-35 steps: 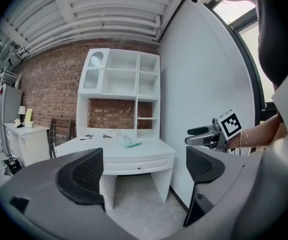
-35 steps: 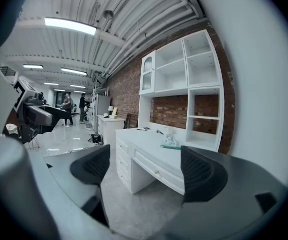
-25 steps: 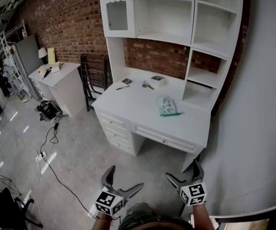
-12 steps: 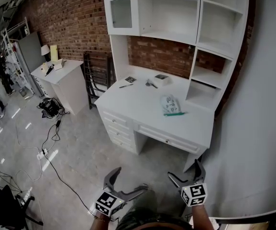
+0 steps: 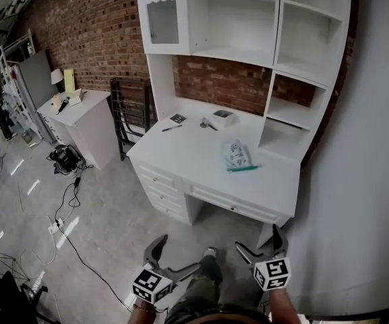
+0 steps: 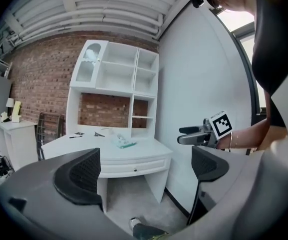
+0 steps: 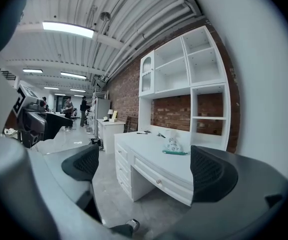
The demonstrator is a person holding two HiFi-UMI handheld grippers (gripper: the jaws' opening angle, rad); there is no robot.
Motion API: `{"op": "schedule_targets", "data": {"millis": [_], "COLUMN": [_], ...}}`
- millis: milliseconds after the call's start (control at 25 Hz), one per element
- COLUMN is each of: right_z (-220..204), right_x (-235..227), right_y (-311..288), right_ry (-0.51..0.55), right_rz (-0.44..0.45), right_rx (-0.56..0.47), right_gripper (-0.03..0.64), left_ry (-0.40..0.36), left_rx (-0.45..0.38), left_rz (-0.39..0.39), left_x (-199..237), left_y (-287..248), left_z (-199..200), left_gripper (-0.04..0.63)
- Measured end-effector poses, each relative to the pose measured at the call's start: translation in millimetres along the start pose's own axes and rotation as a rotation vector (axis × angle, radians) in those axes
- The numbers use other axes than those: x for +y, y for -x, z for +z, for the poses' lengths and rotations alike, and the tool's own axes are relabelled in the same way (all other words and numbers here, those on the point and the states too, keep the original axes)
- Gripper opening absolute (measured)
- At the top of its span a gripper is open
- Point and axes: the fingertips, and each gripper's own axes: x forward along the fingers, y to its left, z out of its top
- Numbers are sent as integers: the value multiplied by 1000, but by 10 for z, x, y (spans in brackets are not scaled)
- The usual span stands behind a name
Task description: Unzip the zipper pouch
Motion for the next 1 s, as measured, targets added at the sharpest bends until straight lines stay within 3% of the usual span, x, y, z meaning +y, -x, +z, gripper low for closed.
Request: {"op": "schedule_targets", "data": {"millis": [240,600,1000], "right_z": [-49,-12,182], "right_x": [-248,-570,-1027], "right_y": [-247,-858,-1655], "right_ry": [-33,-34,-33], "right_rz": [-23,-27,-67], "right_rx": [28,52,86], "right_gripper": [568,566,566], "left_ry": [-46,3,-83], "left_rx": [22,50,130], "left_rz": [-40,-60,-139], "left_x": [135,612,1148], "left_y": [-389,-888,-1652], "left_z": [124,111,306], "left_gripper": [568,566,566]}}
